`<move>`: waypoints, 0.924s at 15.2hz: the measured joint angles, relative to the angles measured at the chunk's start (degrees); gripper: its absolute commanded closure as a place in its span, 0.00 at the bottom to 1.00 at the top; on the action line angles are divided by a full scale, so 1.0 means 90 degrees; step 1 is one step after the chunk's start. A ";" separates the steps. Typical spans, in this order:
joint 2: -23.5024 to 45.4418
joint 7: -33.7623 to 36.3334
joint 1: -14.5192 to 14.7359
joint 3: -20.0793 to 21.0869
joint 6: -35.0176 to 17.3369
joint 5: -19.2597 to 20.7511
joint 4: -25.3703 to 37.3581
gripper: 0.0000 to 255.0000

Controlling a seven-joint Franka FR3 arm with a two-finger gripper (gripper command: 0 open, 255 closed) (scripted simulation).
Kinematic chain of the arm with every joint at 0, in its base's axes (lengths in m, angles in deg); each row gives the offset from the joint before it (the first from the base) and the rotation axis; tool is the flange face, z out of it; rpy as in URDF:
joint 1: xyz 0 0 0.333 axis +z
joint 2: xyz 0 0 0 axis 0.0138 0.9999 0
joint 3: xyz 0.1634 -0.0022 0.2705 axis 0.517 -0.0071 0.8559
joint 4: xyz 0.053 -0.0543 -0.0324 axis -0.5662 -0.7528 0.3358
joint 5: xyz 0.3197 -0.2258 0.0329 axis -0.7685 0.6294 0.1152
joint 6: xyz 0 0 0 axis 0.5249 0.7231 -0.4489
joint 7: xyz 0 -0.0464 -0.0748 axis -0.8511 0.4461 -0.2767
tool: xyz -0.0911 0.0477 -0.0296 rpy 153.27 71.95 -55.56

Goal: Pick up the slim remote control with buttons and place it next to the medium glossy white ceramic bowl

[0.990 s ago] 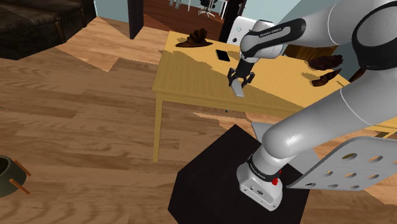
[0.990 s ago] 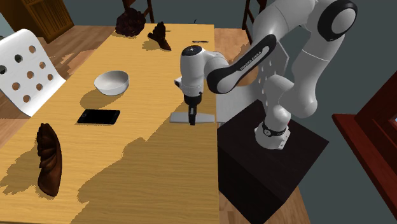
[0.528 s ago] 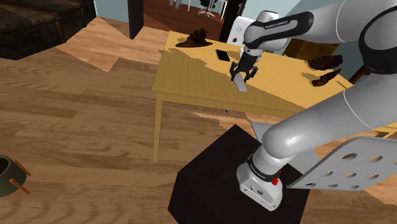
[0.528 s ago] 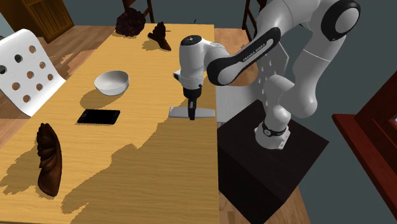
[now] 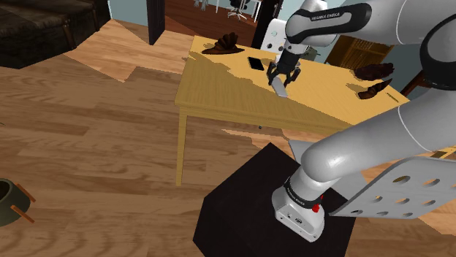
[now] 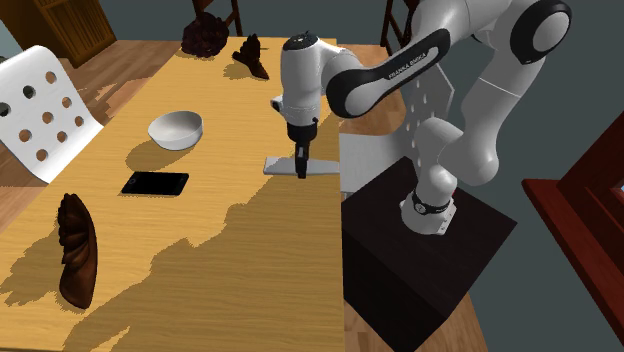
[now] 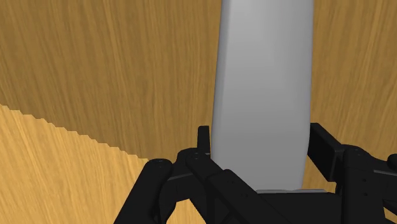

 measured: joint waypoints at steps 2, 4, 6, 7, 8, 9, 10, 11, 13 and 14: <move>-0.0026 -0.0002 0.0004 0.0016 0.0168 -0.0007 0.0142 1.00; -0.0047 0.0003 0.0011 0.0036 0.0334 -0.0017 0.0286 1.00; -0.0075 -0.0003 0.0013 0.0051 0.0518 -0.0023 0.0444 1.00; -0.0076 -0.0001 0.0018 0.0060 0.0585 -0.0029 0.0510 1.00; -0.0092 -0.0002 0.0018 0.0067 0.0662 -0.0031 0.0572 1.00; -0.0120 -0.0008 0.0014 0.0072 0.0752 -0.0027 0.0635 1.00; -0.0034 -0.0084 0.0006 0.0018 0.0806 -0.0037 0.0779 1.00; 0.0109 -0.0187 -0.0001 -0.0059 0.0808 -0.0055 0.0926 1.00; 0.0448 -0.0486 -0.0042 -0.0284 0.0791 -0.0104 0.1256 1.00; 0.0616 -0.0661 -0.0072 -0.0408 0.0780 -0.0133 0.1411 1.00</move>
